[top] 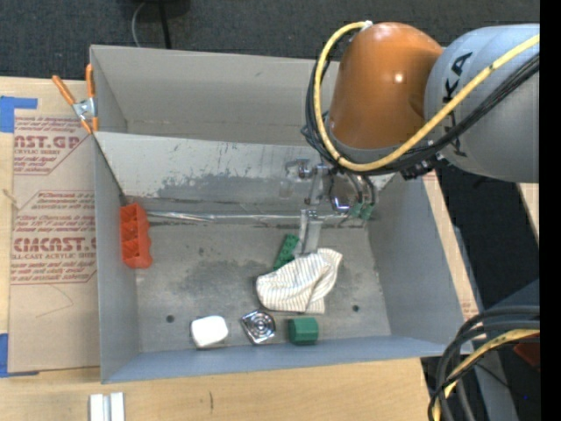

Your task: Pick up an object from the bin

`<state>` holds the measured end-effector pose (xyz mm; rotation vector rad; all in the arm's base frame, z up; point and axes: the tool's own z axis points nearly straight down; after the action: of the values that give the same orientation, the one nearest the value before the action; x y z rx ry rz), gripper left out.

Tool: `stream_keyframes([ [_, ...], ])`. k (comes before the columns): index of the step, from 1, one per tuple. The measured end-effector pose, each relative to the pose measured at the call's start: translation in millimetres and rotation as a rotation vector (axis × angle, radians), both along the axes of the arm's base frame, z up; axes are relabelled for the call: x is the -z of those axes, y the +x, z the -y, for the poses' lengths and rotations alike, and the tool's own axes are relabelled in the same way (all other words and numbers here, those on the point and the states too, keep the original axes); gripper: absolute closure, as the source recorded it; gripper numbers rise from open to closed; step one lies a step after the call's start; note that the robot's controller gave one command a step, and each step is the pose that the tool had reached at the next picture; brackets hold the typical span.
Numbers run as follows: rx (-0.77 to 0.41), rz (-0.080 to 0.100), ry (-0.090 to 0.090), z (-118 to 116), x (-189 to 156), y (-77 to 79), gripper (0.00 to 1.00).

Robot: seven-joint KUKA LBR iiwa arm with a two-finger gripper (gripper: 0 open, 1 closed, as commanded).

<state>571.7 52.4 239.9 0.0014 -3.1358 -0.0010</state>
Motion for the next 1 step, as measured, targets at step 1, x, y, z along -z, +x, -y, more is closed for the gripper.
stream_keyframes([
  [1,0.001,0.008,0.001,0.2,-4.9,1.3,0.00],
])
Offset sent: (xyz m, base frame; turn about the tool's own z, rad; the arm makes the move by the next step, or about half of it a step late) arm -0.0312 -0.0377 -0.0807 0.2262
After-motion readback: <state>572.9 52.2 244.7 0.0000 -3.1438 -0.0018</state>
